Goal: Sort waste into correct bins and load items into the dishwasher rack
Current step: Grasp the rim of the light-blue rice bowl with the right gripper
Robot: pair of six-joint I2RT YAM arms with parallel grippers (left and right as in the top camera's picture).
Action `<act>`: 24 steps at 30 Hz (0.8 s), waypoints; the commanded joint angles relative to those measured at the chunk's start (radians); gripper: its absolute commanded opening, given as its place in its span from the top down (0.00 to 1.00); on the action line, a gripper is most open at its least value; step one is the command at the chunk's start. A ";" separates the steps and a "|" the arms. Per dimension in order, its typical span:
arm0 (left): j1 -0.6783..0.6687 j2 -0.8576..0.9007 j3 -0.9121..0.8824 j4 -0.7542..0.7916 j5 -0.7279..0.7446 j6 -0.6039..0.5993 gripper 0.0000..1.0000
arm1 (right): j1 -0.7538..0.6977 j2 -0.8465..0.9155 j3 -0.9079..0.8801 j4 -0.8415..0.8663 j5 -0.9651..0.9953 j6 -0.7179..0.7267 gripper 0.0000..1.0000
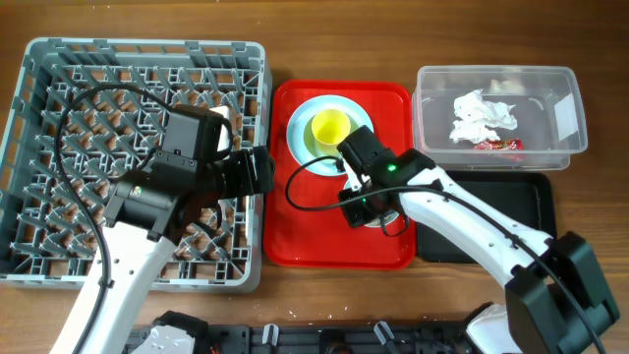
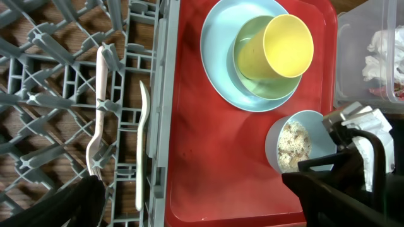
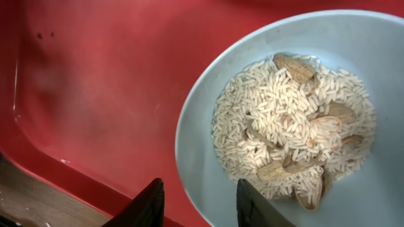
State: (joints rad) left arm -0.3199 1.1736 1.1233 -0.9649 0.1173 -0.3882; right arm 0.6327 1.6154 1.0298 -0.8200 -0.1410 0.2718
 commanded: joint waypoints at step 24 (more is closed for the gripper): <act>-0.003 0.001 0.008 0.003 -0.006 -0.013 0.00 | 0.004 0.018 -0.109 0.122 -0.032 0.068 0.82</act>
State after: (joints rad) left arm -0.3199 1.1736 1.1233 -0.9649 0.1177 -0.3882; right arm 0.6327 1.6180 0.9371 -0.6998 -0.1978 0.3359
